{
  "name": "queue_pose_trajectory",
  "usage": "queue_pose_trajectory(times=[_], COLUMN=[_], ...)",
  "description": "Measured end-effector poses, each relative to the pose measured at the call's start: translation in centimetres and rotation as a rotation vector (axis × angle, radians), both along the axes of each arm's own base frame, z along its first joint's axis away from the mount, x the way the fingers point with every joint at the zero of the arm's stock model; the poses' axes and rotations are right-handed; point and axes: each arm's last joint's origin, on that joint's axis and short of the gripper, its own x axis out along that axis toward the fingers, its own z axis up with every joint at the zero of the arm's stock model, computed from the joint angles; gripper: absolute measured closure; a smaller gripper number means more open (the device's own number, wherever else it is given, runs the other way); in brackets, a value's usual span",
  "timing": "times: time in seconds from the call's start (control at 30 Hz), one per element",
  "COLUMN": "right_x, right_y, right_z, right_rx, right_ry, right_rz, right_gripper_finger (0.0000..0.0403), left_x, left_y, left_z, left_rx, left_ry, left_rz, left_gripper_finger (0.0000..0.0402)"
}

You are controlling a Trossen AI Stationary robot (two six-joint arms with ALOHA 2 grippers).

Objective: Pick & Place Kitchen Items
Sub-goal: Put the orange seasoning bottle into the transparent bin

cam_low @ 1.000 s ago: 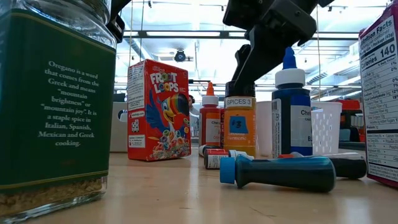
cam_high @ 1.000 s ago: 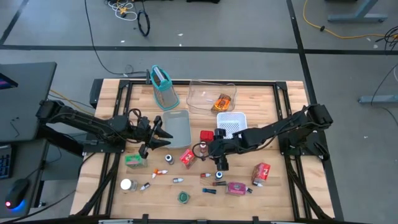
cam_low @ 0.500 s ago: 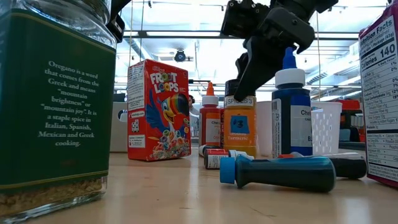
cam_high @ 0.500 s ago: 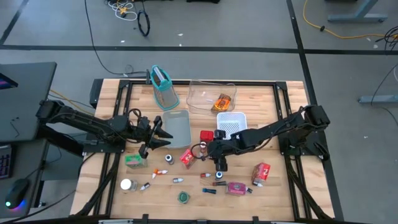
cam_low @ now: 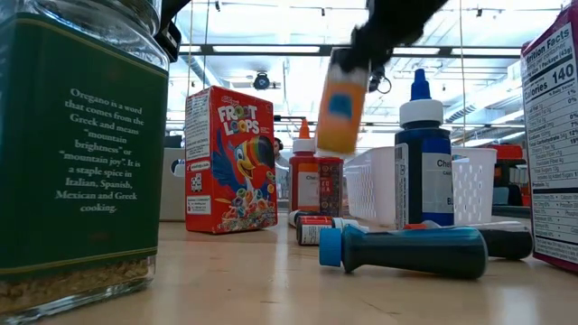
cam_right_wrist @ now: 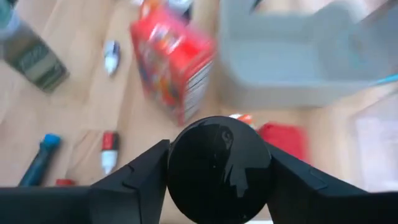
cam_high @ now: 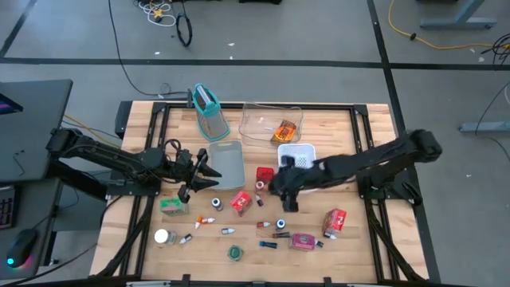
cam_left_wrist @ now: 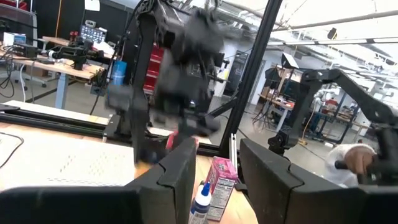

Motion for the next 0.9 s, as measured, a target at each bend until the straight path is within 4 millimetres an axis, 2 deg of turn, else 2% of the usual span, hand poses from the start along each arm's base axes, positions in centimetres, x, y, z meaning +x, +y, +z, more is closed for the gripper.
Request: queue_pose_trajectory(times=[0.2, 0.3, 0.43, 0.53, 0.67, 0.9], right_x=[-3.3, -4.2, -4.3, -3.7, -2.2, 0.3], right_y=[-3.3, -5.1, -8.0, -10.5, -14.0, -19.4], right_z=[5.1, 6.3, 6.8, 6.6, 5.2, -0.3], right_rx=[-0.107, -0.153, -0.196, -0.205, -0.163, -0.102], right_ry=[-0.163, -0.204, -0.222, -0.237, -0.238, -0.093], right_rz=[-0.162, -0.229, -0.304, -0.350, -0.384, -0.468], right_gripper_finger=[0.0175, 0.0175, 0.0181, 0.0180, 0.0178, 0.0178], left_x=[0.0, 0.0, 0.0, 0.0, 0.0, 0.0], left_y=[0.0, 0.0, 0.2, 0.3, 0.4, 0.5], left_z=[0.0, 0.0, 0.0, 0.0, 0.0, 0.0], left_rx=[0.000, -0.001, -0.010, -0.017, -0.024, -0.027], left_ry=[0.000, 0.001, 0.002, 0.004, 0.003, 0.002], left_rz=[0.000, 0.008, 0.060, 0.103, 0.141, 0.153], left_gripper_finger=[0.0268, 0.0268, 0.0268, 0.0268, 0.0268, 0.0268])
